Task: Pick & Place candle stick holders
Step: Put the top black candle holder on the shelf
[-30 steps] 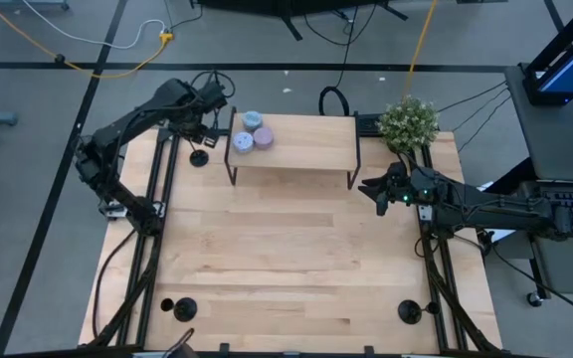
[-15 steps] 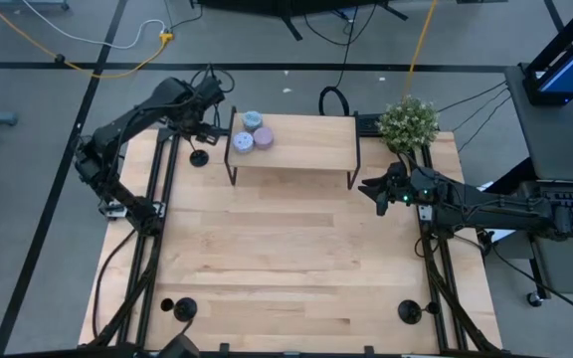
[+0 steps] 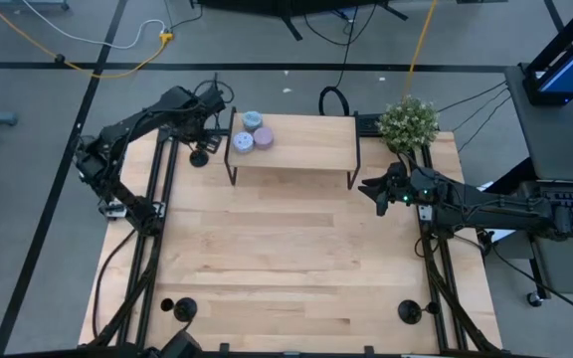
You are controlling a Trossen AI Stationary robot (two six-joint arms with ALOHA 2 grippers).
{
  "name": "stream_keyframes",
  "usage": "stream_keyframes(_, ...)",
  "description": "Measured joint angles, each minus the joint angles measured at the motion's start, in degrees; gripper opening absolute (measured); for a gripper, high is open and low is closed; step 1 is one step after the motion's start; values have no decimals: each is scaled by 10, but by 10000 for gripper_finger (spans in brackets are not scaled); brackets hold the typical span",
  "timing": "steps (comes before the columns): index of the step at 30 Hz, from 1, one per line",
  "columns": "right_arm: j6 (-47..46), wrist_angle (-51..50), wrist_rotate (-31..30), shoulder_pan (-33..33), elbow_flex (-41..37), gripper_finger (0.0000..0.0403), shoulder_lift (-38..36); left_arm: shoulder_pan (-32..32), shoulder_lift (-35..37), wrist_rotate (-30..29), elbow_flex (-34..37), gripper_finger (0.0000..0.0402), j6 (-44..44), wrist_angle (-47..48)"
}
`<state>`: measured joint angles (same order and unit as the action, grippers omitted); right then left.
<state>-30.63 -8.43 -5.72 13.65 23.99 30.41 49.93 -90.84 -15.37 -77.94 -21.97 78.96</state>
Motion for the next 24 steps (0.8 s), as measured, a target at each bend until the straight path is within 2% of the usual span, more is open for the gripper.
stream_keyframes(4, 1, 0, 0, 0, 0, 141, 0, 0, 4, -14, 40, 195, 7, -34)
stream_keyframes(7, 0, 0, 0, 0, 0, 141, 0, 0, 4, -30, 52, 170, -2, -40)
stream_keyframes(14, -2, 0, 0, 0, 0, 141, 0, 0, 10, -50, 53, 58, -11, -42)
stream_keyframes(16, -2, 0, 0, 0, 0, 141, 0, -1, 12, -33, 51, 30, -16, -48)
stream_keyframes(20, -2, 0, 0, 0, 0, 141, 0, -2, 9, -12, 31, 24, -9, -28)
stream_keyframes(24, -2, 0, 0, 0, 0, 141, 0, -15, 3, -18, -19, 23, -5, 53)
